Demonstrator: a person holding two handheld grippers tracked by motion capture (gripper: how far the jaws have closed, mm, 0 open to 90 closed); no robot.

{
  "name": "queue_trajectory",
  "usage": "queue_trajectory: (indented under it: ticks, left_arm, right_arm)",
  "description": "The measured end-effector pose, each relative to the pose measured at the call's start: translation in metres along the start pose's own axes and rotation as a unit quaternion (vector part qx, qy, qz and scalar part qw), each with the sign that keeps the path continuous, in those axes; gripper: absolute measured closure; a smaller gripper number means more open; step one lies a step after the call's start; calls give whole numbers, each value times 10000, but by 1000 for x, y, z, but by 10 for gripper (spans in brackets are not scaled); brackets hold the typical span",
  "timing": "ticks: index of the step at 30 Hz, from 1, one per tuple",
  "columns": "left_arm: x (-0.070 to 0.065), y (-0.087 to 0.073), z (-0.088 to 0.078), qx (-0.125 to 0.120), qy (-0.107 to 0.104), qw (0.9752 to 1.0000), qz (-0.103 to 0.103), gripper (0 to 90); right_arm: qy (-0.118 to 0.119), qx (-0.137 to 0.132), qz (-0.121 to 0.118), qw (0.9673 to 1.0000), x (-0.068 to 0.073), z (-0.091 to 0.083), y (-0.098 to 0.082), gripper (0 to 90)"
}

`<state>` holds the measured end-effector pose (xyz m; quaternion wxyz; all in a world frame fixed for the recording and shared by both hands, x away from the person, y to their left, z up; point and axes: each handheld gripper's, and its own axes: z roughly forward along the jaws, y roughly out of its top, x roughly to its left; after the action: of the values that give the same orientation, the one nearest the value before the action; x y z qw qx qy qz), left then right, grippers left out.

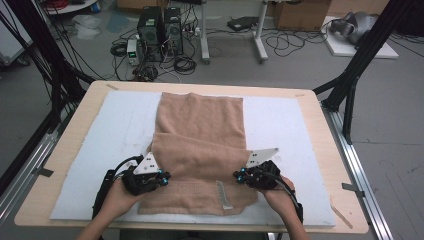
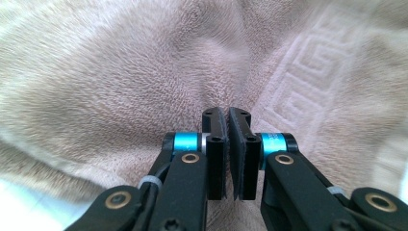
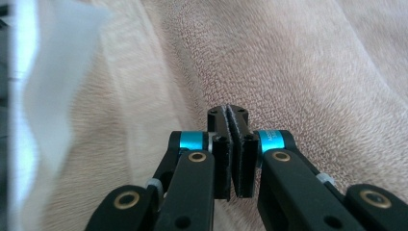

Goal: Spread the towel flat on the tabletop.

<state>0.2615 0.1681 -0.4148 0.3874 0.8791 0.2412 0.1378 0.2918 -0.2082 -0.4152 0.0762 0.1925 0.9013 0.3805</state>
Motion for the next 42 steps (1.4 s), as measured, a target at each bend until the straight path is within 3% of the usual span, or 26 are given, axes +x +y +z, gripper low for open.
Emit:
queue_trajectory:
  ticks: [5,10,12,15,18,20,25,30,32,36,38,42]
  left_arm:
    - [-17,-2,-25,-121,-109,9998,131,855]
    - [-29,6,-57,-304,-219,9989,279,855]
    - [-30,10,-68,-395,-217,9985,325,840]
    - [-23,13,-72,-510,-137,9984,212,679]
    - [-11,11,-62,-540,-11,9985,31,616]
    - [-3,7,-49,-495,10,9988,-53,594]
    - [11,0,-14,-221,32,9994,-253,573]
    - [16,-2,15,274,60,9995,-164,565]
    - [13,-3,25,517,169,9985,80,601]
    - [10,-3,25,503,17,9986,168,750]
    - [7,-5,25,395,11,9991,125,828]
    - [8,-11,21,274,-57,9996,-13,859]
  right_arm:
    - [125,-115,-250,9995,19,-16,7,886]
    - [239,-240,-506,9981,37,-37,22,886]
    - [475,-409,-496,9968,41,-46,29,820]
    - [428,-497,-546,9964,42,-55,38,739]
    - [126,-389,-591,9974,32,-50,40,680]
    - [39,-256,-472,9985,21,-39,36,652]
    - [169,195,-151,9996,0,-1,18,605]
    - [156,372,-27,9992,-6,26,4,662]
    - [76,279,-47,9996,-5,27,1,729]
    - [-20,390,-172,9991,-4,27,1,862]
    - [59,432,-222,9988,-4,28,1,894]
    - [240,481,-110,9985,-2,27,1,894]
